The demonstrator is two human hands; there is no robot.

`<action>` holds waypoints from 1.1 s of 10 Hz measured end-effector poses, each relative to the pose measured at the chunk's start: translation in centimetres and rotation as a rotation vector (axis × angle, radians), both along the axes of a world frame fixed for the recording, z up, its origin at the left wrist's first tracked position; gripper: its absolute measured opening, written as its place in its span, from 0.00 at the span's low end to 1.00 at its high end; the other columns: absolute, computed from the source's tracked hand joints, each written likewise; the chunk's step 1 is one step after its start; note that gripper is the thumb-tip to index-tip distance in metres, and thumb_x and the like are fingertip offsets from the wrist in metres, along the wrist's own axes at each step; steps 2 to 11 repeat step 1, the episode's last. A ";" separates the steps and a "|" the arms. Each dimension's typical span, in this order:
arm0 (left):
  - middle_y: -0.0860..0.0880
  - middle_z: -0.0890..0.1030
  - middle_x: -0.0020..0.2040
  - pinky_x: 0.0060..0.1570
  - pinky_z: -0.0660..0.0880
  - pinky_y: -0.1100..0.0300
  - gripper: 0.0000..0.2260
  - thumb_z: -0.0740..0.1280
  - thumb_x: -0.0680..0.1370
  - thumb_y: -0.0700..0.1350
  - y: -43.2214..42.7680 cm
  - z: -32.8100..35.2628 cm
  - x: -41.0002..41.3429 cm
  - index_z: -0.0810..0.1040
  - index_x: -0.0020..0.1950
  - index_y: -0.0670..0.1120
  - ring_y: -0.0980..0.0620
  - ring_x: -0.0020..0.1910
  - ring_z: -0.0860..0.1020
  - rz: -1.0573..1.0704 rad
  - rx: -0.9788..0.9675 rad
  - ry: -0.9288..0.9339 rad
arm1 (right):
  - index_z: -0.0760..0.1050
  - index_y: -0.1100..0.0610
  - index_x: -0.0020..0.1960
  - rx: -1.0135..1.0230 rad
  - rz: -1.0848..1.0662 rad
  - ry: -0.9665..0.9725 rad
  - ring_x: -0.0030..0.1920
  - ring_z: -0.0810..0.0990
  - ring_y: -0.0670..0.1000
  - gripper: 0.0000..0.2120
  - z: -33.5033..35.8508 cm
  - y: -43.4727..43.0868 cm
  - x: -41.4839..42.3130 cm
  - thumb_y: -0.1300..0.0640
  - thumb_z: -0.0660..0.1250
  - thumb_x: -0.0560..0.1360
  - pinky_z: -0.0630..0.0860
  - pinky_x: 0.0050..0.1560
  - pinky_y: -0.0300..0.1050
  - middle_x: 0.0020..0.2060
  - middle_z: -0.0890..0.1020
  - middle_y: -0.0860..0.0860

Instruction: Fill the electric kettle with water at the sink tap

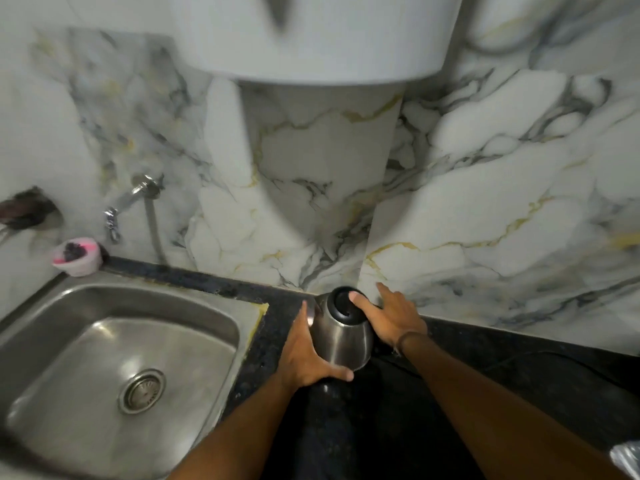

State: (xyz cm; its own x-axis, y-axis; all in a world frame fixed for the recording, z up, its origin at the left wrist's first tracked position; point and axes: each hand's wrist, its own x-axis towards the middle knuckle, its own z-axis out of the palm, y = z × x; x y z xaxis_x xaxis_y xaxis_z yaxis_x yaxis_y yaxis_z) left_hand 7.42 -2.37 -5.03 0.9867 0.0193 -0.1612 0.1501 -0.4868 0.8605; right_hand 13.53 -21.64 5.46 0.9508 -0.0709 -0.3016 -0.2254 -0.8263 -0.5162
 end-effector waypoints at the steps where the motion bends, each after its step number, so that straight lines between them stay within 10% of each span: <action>1: 0.50 0.61 0.87 0.84 0.61 0.45 0.70 0.84 0.56 0.71 3.2 3.1 -1.5 0.51 0.89 0.54 0.46 0.87 0.59 0.006 0.154 -0.149 | 0.55 0.44 0.87 -0.048 0.012 -0.158 0.80 0.67 0.62 0.48 2.5 -0.1 -2.8 0.22 0.58 0.74 0.71 0.74 0.62 0.82 0.69 0.53; 11: 0.50 0.61 0.87 0.84 0.61 0.45 0.70 0.84 0.56 0.71 3.2 3.1 -1.5 0.51 0.89 0.54 0.46 0.87 0.59 0.006 0.154 -0.149 | 0.55 0.44 0.87 -0.048 0.012 -0.158 0.80 0.67 0.62 0.48 2.5 -0.1 -2.8 0.22 0.58 0.74 0.71 0.74 0.62 0.82 0.69 0.53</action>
